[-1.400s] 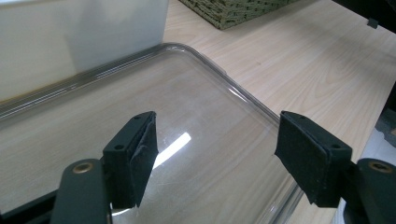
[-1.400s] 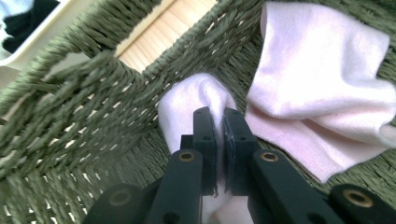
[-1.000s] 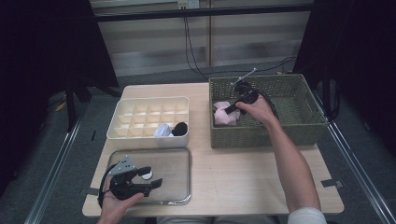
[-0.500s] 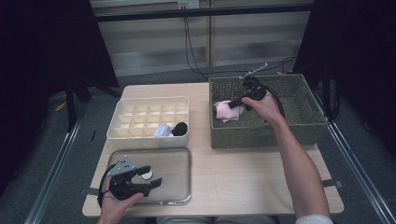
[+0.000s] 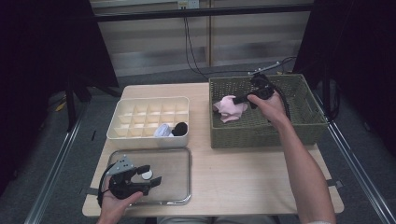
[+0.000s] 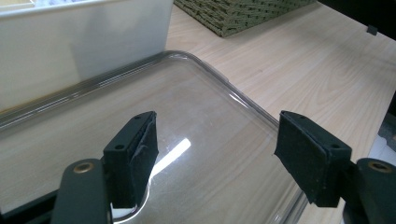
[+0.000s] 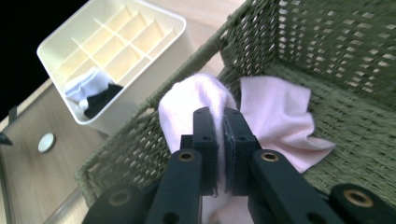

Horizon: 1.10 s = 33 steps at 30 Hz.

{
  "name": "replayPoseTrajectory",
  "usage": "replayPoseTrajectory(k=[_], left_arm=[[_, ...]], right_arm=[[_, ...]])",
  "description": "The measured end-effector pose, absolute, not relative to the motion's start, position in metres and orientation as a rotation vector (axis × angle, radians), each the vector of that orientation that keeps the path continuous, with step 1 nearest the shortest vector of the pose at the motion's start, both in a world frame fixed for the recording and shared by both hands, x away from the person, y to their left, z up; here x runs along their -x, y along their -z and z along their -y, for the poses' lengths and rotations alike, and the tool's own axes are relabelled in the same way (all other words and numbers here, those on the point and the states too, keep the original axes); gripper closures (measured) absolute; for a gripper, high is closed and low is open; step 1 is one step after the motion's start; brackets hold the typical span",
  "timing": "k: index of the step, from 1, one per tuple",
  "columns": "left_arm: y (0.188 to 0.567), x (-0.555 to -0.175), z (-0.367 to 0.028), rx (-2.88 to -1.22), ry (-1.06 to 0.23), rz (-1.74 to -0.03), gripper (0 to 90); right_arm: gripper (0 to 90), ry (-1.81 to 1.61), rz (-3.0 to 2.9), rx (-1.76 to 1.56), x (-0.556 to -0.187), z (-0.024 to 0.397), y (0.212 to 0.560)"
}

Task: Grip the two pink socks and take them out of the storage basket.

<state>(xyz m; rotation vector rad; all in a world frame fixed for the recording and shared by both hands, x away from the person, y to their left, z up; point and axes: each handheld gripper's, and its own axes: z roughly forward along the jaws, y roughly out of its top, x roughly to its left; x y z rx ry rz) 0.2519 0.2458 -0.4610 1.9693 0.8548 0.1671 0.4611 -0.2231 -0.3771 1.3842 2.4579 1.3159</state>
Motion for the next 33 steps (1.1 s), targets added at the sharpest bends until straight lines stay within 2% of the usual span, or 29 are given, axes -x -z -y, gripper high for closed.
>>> replayPoseTrajectory(k=[33], left_arm=[[0.463, -0.253, -0.24, -1.972, -0.167, -0.864, 29.1]], right_arm=[[85.7, -1.529, -2.269, -1.334, -0.425, 0.242, 0.341]])
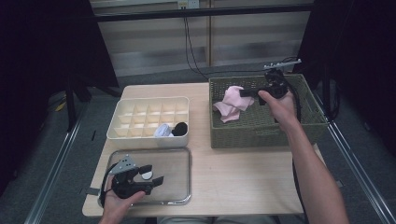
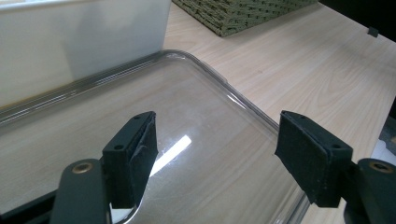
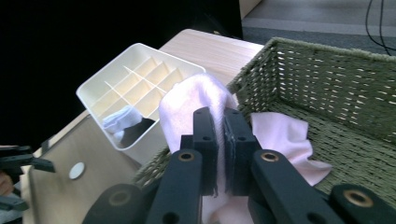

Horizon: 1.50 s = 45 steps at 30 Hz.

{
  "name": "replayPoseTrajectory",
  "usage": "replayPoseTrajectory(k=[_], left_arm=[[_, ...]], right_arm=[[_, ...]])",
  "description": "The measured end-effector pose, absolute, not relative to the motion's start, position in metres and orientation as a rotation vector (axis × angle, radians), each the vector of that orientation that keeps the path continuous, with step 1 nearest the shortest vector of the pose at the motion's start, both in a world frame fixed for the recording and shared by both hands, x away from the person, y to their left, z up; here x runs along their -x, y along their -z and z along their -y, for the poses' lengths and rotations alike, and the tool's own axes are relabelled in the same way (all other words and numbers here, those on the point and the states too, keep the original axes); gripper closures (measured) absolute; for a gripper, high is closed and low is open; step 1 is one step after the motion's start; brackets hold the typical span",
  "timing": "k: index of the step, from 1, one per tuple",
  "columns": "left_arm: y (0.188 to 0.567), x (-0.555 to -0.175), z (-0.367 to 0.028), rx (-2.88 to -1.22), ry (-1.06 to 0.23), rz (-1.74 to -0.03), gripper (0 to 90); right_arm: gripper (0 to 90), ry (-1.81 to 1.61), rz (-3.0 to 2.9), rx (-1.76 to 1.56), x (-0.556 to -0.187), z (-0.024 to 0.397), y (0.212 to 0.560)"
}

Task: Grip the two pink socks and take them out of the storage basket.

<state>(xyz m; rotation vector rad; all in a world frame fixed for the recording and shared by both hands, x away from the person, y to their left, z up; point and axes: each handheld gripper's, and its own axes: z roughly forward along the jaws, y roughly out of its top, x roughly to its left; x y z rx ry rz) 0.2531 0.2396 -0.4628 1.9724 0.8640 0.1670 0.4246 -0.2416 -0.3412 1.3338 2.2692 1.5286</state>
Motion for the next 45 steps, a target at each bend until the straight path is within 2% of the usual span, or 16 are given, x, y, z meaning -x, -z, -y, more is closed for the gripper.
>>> replayPoseTrajectory(k=[7, 10, 22, 31, 45], left_arm=[[0.461, -0.251, -0.236, -1.972, -0.163, -0.869, 30.2], [0.46, -0.25, -0.234, -1.975, -0.161, -0.851, 34.7], [0.447, -0.259, -0.212, -1.98, -0.164, -0.814, 32.6], [0.434, -0.271, -0.181, -1.998, -0.167, -0.766, 31.7], [0.432, -0.287, -0.147, -2.015, -0.129, -0.699, 45.4]], right_arm=[[85.7, -1.548, -2.239, -1.322, -0.409, 0.244, 0.333], [85.7, -1.56, -2.231, -1.316, -0.4, 0.245, 0.33], [85.7, -1.594, -2.243, -1.261, -0.362, 0.24, 0.322], [85.8, -1.589, -2.244, -1.237, -0.338, 0.235, 0.323], [85.8, -1.607, -2.284, -1.26, -0.297, 0.226, 0.352]])
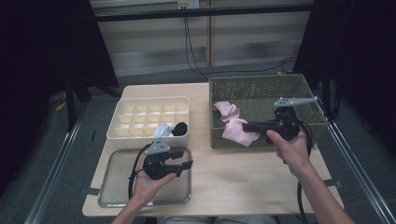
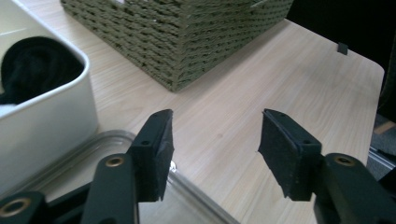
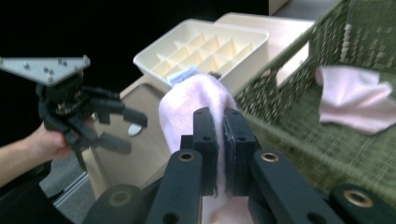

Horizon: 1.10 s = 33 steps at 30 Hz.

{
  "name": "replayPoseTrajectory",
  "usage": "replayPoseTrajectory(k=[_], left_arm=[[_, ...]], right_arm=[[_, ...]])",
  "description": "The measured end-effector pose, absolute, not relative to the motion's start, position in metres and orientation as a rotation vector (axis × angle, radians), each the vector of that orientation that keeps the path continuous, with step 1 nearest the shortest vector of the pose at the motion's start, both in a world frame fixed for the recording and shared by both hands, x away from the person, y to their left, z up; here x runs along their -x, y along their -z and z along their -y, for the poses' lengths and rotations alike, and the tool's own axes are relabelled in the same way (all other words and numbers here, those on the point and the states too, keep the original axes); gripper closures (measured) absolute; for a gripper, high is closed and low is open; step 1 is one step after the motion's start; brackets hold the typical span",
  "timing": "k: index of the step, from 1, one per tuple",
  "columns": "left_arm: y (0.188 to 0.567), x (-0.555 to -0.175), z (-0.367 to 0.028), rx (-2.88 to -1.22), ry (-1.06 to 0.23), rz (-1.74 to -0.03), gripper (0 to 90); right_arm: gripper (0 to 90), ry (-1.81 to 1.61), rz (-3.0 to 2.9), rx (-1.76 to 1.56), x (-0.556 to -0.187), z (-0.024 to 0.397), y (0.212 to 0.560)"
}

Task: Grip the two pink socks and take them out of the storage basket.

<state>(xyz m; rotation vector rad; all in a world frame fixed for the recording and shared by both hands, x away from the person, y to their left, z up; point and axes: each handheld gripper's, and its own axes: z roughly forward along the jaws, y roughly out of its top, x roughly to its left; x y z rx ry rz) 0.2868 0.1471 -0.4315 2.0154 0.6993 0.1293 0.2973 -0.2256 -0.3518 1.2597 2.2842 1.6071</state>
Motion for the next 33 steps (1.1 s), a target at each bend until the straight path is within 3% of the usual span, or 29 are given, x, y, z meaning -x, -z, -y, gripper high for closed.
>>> replayPoseTrajectory(k=[15, 25, 33], left_arm=[[0.432, -0.295, -0.138, -1.97, -0.112, -0.726, 48.6], [0.445, -0.297, -0.124, -2.036, -0.093, -0.698, 46.6], [0.459, -0.292, -0.111, -2.078, -0.054, -0.683, 43.9]], right_arm=[[85.7, -1.569, -2.387, -1.382, -0.28, 0.208, 0.427], [85.1, -1.45, -2.472, -1.439, -0.279, 0.199, 0.472], [73.7, -1.395, -2.51, -1.459, -0.281, 0.196, 0.484]])
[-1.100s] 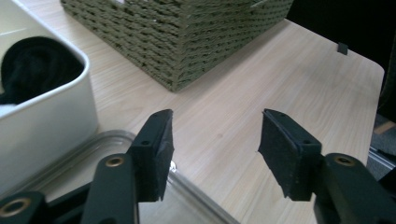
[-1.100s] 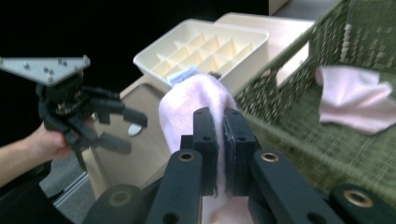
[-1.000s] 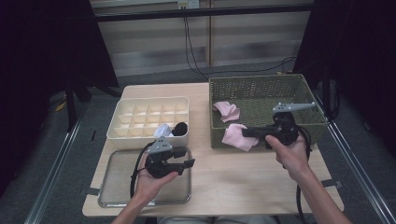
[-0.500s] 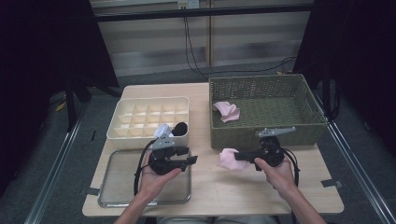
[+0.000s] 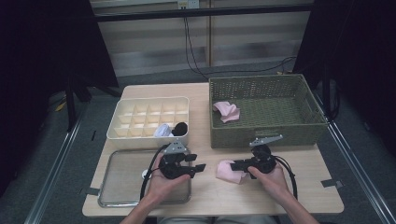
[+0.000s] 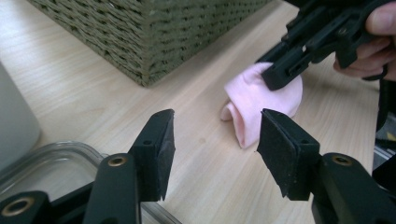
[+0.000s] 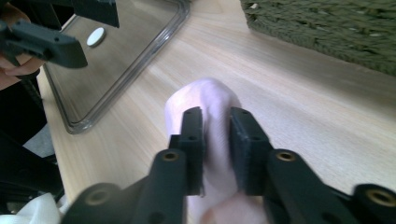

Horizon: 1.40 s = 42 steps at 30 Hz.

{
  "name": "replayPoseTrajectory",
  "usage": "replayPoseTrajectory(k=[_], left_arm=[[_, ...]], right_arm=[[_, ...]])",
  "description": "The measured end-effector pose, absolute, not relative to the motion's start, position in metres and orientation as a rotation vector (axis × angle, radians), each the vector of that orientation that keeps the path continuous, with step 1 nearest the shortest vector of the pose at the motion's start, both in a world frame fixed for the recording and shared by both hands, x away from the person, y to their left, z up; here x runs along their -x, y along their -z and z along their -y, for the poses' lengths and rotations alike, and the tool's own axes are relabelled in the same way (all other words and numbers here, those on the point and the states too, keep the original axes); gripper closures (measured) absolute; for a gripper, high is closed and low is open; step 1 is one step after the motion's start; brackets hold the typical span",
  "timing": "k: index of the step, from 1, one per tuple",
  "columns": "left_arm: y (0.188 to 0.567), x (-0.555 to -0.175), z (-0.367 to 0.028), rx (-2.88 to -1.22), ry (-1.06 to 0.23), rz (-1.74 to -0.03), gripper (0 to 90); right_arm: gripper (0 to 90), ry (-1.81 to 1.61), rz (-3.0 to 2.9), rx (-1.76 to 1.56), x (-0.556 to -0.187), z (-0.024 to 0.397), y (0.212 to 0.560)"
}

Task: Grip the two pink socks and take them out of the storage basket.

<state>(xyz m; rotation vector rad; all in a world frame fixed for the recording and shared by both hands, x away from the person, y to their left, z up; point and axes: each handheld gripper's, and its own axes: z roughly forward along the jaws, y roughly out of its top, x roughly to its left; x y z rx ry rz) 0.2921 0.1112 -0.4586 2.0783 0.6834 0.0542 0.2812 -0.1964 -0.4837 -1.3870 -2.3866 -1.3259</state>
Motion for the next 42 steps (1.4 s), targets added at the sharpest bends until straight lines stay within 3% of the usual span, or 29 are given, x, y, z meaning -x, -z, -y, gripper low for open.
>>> replayPoseTrajectory(k=[12, 15, 18, 19, 22, 28, 31, 42], left_arm=[[0.469, -0.292, -0.104, -2.112, -0.027, -0.677, 40.7], [0.469, -0.292, -0.103, -2.112, -0.024, -0.679, 40.7], [0.471, -0.292, -0.101, -2.121, -0.018, -0.671, 42.1], [0.471, -0.292, -0.101, -2.128, -0.014, -0.661, 43.9], [0.472, -0.289, -0.098, -2.133, 0.004, -0.632, 48.4], [0.476, -0.285, -0.089, -2.156, 0.039, -0.602, 50.5], [0.477, -0.284, -0.087, -2.168, 0.039, -0.601, 50.0], [0.477, -0.286, -0.091, -2.142, 0.028, -0.629, 45.4]], right_arm=[[54.0, 1.307, 2.416, 1.467, -0.282, 0.205, 0.485], [54.1, 1.316, 2.412, 1.488, -0.284, 0.21, 0.484], [66.2, 1.304, 2.415, 1.471, -0.287, 0.211, 0.486], [74.1, 1.3, 2.413, 1.448, -0.287, 0.209, 0.487], [83.7, 1.325, 2.435, 1.435, -0.285, 0.203, 0.484], [81.4, 1.394, 2.432, 1.39, -0.276, 0.198, 0.474], [86.1, 1.397, 2.442, 1.348, -0.274, 0.197, 0.472], [87.6, 1.498, 2.436, 1.291, -0.261, 0.187, 0.458]])
